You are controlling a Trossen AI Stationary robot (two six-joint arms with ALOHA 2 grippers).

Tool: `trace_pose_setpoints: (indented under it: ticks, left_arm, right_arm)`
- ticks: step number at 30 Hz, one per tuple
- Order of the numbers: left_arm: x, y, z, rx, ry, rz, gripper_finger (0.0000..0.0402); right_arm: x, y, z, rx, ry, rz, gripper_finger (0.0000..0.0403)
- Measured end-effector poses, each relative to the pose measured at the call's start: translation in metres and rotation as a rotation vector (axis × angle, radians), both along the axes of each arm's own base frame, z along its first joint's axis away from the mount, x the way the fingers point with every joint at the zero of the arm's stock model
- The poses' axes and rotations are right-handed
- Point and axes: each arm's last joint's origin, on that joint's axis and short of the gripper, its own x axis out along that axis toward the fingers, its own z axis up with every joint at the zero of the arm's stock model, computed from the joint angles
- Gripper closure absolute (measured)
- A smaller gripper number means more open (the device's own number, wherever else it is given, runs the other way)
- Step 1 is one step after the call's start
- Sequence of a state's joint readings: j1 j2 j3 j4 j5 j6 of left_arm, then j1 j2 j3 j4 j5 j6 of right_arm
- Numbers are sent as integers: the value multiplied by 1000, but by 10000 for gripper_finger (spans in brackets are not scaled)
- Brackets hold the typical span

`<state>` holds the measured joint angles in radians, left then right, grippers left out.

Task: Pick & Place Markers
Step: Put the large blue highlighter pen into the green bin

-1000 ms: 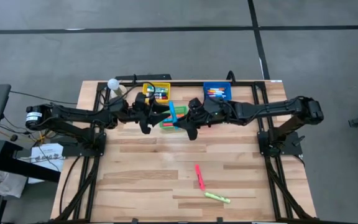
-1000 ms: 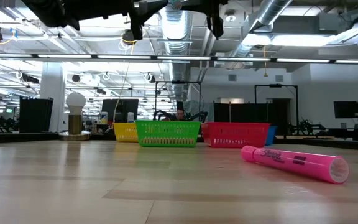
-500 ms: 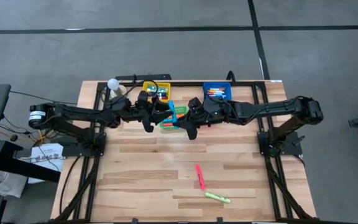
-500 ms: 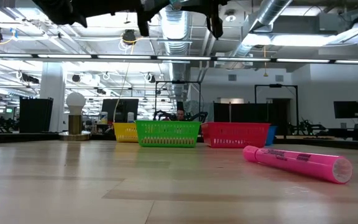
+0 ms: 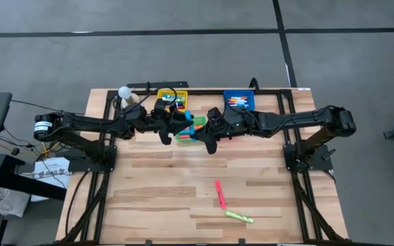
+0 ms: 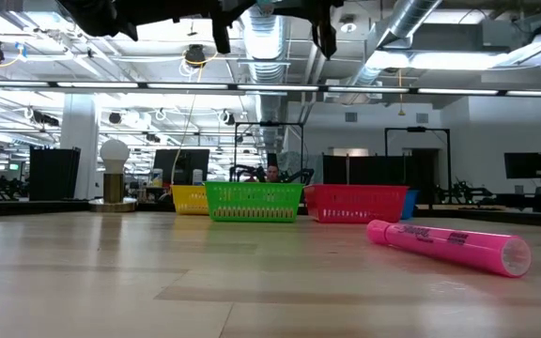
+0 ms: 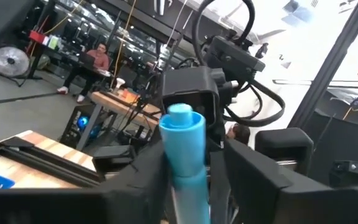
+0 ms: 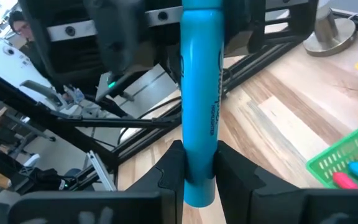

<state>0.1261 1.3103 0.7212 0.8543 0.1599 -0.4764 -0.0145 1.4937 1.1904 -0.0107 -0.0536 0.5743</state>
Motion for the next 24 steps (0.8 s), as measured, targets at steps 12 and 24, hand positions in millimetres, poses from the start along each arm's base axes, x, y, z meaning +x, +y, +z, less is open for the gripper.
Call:
trace_pose_setpoints:
  ticks: [12, 24]
  left_arm:
    - [0, 0, 0, 6, 0, -7, 338]
    - [-4, 22, 0, 55, 7, 39, 338]
  right_arm:
    - [0, 1, -1, -92, 3, 45, 331]
    - [-16, 4, -26, -20, 311, 168, 209]
